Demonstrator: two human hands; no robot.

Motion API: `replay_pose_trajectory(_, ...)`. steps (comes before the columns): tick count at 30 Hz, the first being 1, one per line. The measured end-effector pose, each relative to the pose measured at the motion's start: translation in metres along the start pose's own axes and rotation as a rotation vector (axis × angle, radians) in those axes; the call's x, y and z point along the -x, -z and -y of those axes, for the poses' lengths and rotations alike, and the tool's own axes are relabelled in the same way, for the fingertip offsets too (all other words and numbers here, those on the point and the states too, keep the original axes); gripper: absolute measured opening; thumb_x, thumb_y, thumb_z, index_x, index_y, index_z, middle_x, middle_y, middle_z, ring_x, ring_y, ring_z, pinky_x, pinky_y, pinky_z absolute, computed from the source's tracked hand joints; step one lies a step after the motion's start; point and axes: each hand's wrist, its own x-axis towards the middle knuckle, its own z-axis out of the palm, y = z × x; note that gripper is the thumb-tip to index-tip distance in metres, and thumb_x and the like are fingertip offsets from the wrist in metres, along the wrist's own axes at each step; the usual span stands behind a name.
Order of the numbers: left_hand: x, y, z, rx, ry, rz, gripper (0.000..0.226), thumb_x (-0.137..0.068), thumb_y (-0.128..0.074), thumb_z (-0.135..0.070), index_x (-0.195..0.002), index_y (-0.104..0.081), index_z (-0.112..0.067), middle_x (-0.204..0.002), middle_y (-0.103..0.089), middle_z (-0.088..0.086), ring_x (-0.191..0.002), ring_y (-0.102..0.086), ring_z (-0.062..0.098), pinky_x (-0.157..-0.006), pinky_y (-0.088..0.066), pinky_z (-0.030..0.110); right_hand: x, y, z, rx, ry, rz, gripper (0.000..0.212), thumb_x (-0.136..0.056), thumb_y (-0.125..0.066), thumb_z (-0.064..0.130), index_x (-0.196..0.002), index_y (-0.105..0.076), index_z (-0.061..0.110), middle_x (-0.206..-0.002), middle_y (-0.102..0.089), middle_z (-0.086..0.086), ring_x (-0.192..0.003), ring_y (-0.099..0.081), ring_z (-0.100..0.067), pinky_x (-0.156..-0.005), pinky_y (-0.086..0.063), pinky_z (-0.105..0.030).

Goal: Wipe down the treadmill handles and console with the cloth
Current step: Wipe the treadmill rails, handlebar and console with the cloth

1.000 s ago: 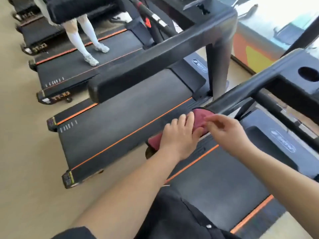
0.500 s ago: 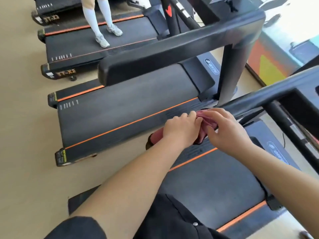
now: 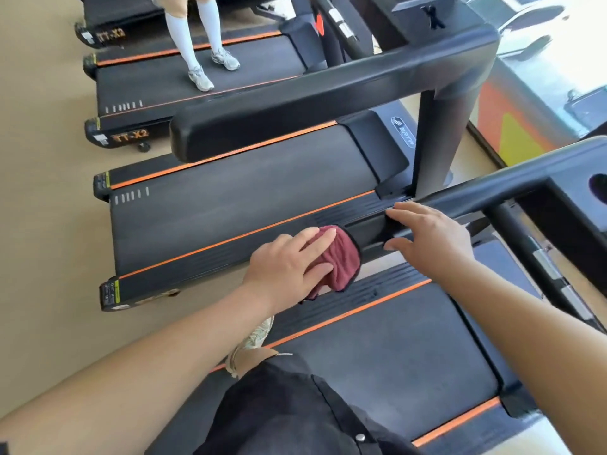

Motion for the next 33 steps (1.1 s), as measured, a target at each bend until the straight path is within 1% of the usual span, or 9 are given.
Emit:
replay_pose_trajectory(5, -0.082, 0.007, -0.059, 0.075, 0.199, 0.266, 0.056, -0.104, -0.019, -0.062, -0.15, -0.035, -0.034, -0.14, -0.057, -0.002, -0.123, -0.058, 0.033, -0.092, -0.047, 0.047, -0.008, -0.007, -0.013, 0.047, 0.139, -0.066, 0.053, -0.075, -0.079, 0.025, -0.127, -0.067, 0.03, -0.129, -0.065, 0.01, -0.121, -0.058, -0.022, -0.101, -0.043, -0.035)
replay_pose_trajectory(10, -0.035, 0.003, -0.046, 0.038, -0.035, 0.057, 0.061, -0.104, -0.026, -0.056, -0.157, -0.036, -0.026, -0.155, -0.047, 0.003, -0.128, -0.054, 0.031, -0.096, -0.049, 0.047, -0.022, -0.003, -0.02, 0.045, 0.184, -0.048, 0.044, -0.074, -0.075, 0.027, -0.116, -0.066, 0.037, -0.106, -0.061, 0.016, -0.103, -0.052, -0.017, -0.074, -0.053, -0.035)
replay_pose_trajectory(13, -0.003, -0.001, -0.017, -0.014, -0.198, -0.038, 0.056, -0.104, -0.042, -0.05, -0.157, -0.038, -0.029, -0.163, -0.037, 0.005, -0.138, -0.048, 0.032, -0.103, -0.046, 0.047, -0.029, 0.0, -0.027, 0.021, 0.203, -0.034, 0.05, -0.066, -0.088, 0.043, -0.112, -0.07, 0.033, -0.101, -0.061, 0.014, -0.099, -0.052, -0.019, -0.073, -0.049, -0.032)
replay_pose_trajectory(17, -0.04, 0.005, -0.027, -0.015, -0.078, 0.223, 0.063, -0.103, -0.029, -0.061, -0.16, -0.008, -0.045, -0.166, -0.027, -0.006, -0.135, -0.048, 0.027, -0.096, -0.049, 0.046, -0.031, -0.001, -0.032, -0.031, 0.229, -0.078, 0.047, -0.063, -0.083, 0.046, -0.106, -0.074, 0.03, -0.099, -0.066, 0.011, -0.095, -0.058, -0.023, -0.077, -0.053, -0.037)
replay_pose_trajectory(20, -0.097, 0.009, -0.05, 0.177, 0.082, 0.417, 0.058, -0.101, -0.018, -0.066, -0.156, -0.009, -0.05, -0.153, -0.047, -0.006, -0.131, -0.054, 0.028, -0.096, -0.046, 0.045, -0.023, -0.004, -0.029, -0.073, 0.251, -0.12, 0.045, -0.07, -0.059, 0.044, -0.11, -0.073, 0.032, -0.102, -0.069, 0.012, -0.092, -0.059, -0.022, -0.075, -0.055, -0.035)
replay_pose_trajectory(22, -0.116, 0.008, -0.06, 0.239, 0.112, 0.423, 0.053, -0.103, -0.018, -0.062, -0.155, -0.015, -0.051, -0.147, -0.054, -0.003, -0.13, -0.056, 0.029, -0.096, -0.046, 0.044, -0.018, -0.001, -0.032, -0.072, 0.275, -0.09, 0.051, -0.07, -0.069, 0.043, -0.12, -0.07, 0.032, -0.11, -0.068, 0.014, -0.098, -0.06, -0.02, -0.078, -0.057, -0.035)
replay_pose_trajectory(24, -0.114, 0.008, -0.064, 0.205, 0.098, 0.414, 0.055, -0.104, -0.018, -0.06, -0.157, -0.007, -0.049, -0.16, -0.039, -0.006, -0.134, -0.052, 0.029, -0.098, -0.047, 0.046, -0.021, 0.012, -0.045, -0.041, 0.306, -0.006, 0.071, -0.065, -0.083, 0.043, -0.132, -0.064, 0.032, -0.124, -0.065, 0.014, -0.114, -0.058, -0.016, -0.091, -0.055, -0.032)
replay_pose_trajectory(28, -0.067, 0.009, -0.058, 0.05, -0.197, 0.26, 0.058, -0.105, -0.024, -0.055, -0.16, -0.014, -0.044, -0.17, -0.018, 0.0, -0.139, -0.043, 0.029, -0.1, -0.05, 0.047, -0.037, 0.036, -0.09, 0.1, 0.212, 0.112, 0.089, -0.066, -0.089, 0.044, -0.146, -0.052, 0.031, -0.146, -0.052, 0.014, -0.139, -0.042, -0.015, -0.113, -0.034, -0.03)
replay_pose_trajectory(33, -0.113, 0.002, -0.08, 0.171, -0.07, 0.335, 0.054, -0.103, -0.016, -0.061, -0.156, -0.007, -0.058, -0.167, -0.022, -0.013, -0.141, -0.042, 0.023, -0.106, -0.043, 0.043, -0.055, 0.026, -0.108, -0.026, 0.139, 0.03, 0.064, -0.066, -0.086, 0.026, -0.127, -0.067, 0.035, -0.128, -0.062, 0.017, -0.123, -0.051, -0.015, -0.091, -0.053, -0.036)
